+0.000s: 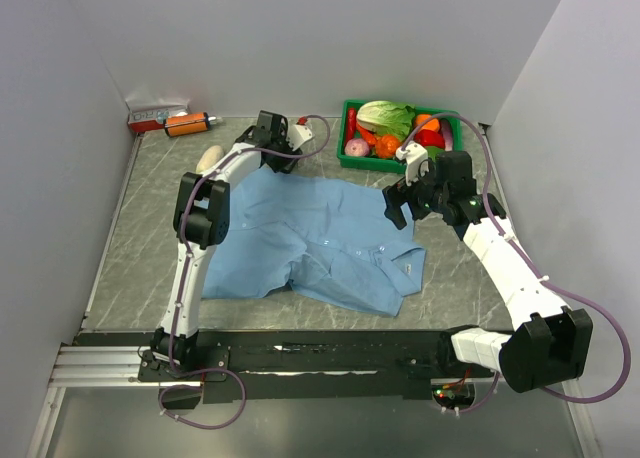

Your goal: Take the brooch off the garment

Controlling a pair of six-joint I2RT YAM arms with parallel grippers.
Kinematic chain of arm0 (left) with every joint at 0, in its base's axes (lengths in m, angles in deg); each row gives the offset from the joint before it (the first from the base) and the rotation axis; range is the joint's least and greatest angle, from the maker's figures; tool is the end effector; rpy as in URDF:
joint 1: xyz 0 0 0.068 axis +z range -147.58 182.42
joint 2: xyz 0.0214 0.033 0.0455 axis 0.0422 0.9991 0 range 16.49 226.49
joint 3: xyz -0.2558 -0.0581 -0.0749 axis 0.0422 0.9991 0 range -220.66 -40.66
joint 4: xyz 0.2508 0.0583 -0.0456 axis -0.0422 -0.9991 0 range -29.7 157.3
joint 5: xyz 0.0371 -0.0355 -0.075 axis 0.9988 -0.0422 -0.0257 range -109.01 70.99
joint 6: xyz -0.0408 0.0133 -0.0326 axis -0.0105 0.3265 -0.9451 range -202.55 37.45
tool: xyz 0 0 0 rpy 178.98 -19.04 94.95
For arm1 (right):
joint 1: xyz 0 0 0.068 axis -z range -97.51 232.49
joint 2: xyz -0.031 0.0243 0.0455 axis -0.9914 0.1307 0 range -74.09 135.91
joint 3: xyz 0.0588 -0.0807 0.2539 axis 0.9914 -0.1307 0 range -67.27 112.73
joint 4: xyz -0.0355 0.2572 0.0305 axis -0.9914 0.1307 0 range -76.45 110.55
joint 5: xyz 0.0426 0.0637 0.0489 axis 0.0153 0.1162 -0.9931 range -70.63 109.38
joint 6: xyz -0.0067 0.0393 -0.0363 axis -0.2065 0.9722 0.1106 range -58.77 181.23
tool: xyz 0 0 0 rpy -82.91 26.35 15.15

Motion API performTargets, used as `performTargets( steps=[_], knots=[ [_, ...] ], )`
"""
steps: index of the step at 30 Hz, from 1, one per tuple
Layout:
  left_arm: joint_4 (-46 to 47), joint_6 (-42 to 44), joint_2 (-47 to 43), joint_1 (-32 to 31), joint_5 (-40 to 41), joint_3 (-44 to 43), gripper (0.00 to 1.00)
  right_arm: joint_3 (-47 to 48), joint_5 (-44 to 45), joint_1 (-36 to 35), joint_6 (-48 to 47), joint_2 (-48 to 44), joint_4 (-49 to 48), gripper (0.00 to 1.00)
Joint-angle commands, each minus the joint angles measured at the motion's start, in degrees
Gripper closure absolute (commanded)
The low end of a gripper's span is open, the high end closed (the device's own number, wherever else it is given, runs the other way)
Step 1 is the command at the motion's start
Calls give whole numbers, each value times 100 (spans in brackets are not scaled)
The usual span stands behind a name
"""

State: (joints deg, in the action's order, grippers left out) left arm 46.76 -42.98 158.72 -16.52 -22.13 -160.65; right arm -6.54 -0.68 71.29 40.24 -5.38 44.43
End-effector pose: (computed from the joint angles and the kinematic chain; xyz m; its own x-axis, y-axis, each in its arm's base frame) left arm 0.5277 -0.1832 0.1636 -0.2647 0.7634 -0.5893 0.6881 0.5776 0.4392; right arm 0.2515 0.0622 0.3175 -0.4154 -0.4253 -0.8041 -0.6354 0.7682 -0.0781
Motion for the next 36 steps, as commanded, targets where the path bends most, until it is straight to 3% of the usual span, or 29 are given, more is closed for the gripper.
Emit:
performTargets(
  steps=[1, 19, 27, 36],
  knots=[
    [-592, -300, -266, -22, -462, -192, 36, 27, -69, 48, 60, -130, -152, 0],
    [-496, -863, -442, -5, -629, -175, 35, -44, -113, 48, 95, -174, -187, 0],
    [356, -1434, -644, -22, -181, 309, 33, -96, -148, 48, 131, -209, -213, 0],
    [568, -1891, -820, -92, -163, 686, 29, -184, -139, 57, 148, -279, -231, 0]
  ],
)
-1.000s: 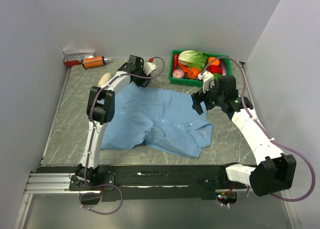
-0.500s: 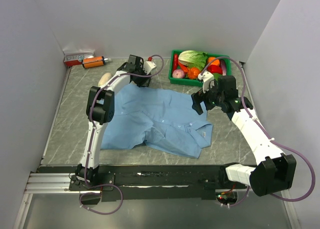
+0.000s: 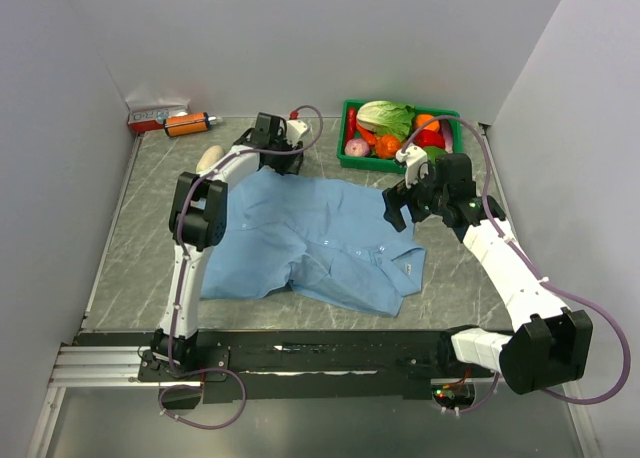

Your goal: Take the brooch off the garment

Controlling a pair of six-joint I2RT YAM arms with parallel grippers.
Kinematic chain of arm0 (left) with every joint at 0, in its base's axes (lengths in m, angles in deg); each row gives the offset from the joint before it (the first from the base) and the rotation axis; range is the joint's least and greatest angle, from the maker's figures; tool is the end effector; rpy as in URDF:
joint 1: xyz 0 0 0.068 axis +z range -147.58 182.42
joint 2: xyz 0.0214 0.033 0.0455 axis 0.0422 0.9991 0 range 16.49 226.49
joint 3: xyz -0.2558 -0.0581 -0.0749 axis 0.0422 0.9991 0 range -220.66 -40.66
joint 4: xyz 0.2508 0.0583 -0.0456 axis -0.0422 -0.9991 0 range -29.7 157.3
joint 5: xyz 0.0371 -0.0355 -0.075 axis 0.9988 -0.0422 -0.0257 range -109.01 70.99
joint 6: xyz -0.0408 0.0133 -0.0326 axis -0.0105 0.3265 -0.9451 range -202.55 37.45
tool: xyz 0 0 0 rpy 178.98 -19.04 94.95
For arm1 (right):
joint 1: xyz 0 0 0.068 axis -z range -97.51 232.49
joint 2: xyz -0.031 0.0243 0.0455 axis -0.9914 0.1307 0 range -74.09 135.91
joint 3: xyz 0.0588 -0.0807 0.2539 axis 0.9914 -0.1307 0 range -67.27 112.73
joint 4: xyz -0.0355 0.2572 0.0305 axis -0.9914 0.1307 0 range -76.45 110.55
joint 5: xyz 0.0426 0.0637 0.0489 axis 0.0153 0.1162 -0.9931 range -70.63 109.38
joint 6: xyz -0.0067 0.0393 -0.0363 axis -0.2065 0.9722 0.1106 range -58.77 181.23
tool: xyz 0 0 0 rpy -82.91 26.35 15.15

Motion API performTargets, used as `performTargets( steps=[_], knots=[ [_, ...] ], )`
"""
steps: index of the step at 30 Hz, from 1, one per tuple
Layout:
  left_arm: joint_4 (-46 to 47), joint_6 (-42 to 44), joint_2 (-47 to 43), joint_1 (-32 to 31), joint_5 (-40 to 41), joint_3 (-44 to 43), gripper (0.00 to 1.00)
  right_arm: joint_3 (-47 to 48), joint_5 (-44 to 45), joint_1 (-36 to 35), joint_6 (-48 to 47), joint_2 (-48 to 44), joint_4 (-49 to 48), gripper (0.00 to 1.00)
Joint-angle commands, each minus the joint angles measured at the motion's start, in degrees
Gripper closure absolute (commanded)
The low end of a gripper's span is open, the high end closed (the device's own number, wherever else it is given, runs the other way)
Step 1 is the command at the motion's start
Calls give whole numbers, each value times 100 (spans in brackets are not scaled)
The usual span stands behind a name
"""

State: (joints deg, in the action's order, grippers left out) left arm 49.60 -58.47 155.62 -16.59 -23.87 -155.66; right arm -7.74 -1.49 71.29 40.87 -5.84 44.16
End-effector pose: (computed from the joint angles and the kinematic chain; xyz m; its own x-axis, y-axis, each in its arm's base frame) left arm 0.5184 -0.1818 0.1678 -0.4189 0.5744 -0.7033 0.6080 0.7527 0.2526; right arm 0.2491 0.0622 0.3129 -0.4257 -0.4157 -0.8037 -0.6399 0.7663 -0.0575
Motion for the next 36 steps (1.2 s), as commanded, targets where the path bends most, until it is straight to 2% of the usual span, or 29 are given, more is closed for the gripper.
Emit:
performTargets(
  steps=[1, 6, 15, 16, 17, 20, 24, 26, 28, 30, 35, 36],
  knots=[
    [336, -377, -527, -86, 20, 215, 28, -73, -67, 48, 94, -242, -205, 0],
    [258, -465, -606, -95, 3, 180, 23, -99, -85, 48, 102, -268, -213, 0],
    [-320, -745, -694, -77, -348, -65, 22, -82, -50, 57, 111, -277, -222, 0],
    [-505, -799, -720, -68, -436, -127, 19, -73, 3, 57, 94, -320, -187, 0],
    [-672, -851, -782, -25, -671, -154, 3, -38, 12, 57, 94, -364, -144, 0],
    [-999, -1027, -1316, 142, -1303, 99, 4, 138, 47, 57, -178, -514, 189, 0],
    [-745, -975, -2388, 336, -1587, 925, 4, 454, 222, 57, -443, -532, 358, 0],
    [-665, -1036, -2618, 476, -1684, 988, 4, 463, 624, 39, 64, -471, 96, 0],
    [-630, -1255, -2864, 590, -1746, 892, 4, 655, 1520, 39, 897, -261, -283, 0],
    [-543, -1535, -3040, 810, -1685, 726, 4, 1111, 2353, 39, 1340, -58, -397, 0],
    [-165, -2292, -3278, 1547, -1185, 347, 4, 2043, 3148, 48, 1499, 460, -767, 0],
    [18, -2615, -3348, 1653, -1097, 312, 4, 2515, 3306, 39, 1561, 592, -732, 0]
  ],
)
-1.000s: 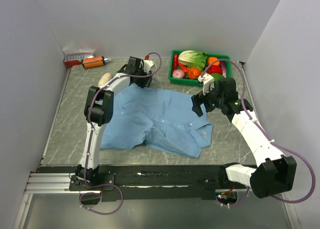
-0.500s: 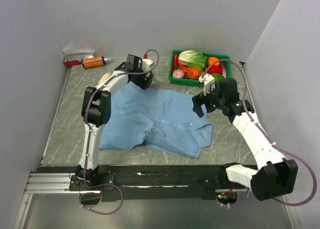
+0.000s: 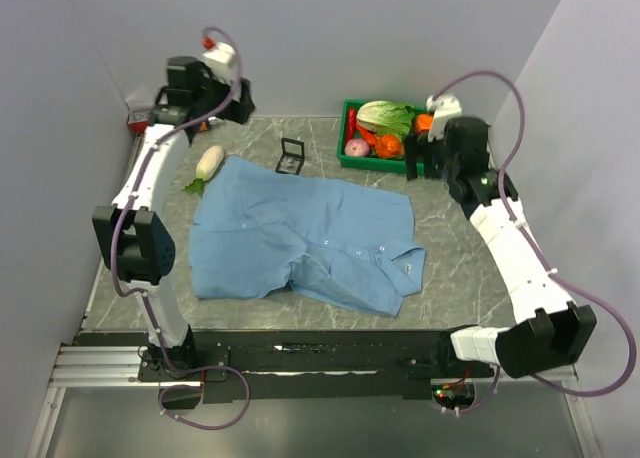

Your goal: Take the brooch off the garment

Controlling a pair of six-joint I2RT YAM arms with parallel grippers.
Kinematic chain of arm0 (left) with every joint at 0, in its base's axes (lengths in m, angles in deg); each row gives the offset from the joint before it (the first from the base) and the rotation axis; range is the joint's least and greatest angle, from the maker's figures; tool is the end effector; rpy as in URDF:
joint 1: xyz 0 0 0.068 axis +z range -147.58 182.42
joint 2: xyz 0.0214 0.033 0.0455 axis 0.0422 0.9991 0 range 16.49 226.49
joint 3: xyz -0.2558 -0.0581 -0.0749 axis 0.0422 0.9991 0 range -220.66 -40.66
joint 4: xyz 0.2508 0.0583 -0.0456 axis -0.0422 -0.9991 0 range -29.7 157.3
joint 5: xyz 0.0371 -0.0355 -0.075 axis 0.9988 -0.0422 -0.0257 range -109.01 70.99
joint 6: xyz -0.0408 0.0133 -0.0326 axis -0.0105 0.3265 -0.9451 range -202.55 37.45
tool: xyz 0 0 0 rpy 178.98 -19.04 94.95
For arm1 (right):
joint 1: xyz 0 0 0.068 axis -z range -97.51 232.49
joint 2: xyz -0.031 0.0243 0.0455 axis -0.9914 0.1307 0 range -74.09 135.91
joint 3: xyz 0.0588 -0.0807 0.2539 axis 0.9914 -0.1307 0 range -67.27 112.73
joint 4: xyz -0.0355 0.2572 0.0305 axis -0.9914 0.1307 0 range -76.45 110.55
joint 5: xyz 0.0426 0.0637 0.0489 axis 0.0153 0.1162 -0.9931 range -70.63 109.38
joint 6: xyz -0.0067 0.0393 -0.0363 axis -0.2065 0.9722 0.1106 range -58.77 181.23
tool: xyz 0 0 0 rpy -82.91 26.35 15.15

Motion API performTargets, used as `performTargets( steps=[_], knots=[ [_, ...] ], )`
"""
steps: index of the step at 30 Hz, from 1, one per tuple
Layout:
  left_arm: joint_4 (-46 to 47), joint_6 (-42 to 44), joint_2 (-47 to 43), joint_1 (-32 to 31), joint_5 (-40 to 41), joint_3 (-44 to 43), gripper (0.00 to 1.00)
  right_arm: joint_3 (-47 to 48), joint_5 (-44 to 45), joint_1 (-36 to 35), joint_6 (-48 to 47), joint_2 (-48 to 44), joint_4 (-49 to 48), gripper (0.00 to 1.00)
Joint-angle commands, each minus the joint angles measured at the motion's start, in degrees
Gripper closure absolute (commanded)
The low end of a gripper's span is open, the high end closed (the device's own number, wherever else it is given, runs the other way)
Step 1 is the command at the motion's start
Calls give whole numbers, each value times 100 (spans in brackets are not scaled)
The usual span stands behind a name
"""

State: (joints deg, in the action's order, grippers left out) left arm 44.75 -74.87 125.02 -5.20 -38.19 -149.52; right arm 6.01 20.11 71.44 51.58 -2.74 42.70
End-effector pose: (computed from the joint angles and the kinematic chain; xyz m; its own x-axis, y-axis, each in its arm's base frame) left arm 0.4427 -0.0711 0.3845 -0.3144 0.1695 -0.9340 0.4728 0.8811 0.0007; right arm 0.2709 0.0524 0.3818 -0.4123 -0.2513 -0.8757 -0.2532 0.9549 -0.1549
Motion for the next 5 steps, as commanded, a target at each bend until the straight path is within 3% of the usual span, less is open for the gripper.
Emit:
performTargets(
  steps=[1, 5],
  knots=[
    [584, -1057, -323, 611, 440, -303, 4, 1397, 1383, 15, 612, 561, -455, 0],
    [637, -866, -324, 744, 880, -364, 4, 2330, 1676, 59, 657, 1117, -278, 0]
  ],
)
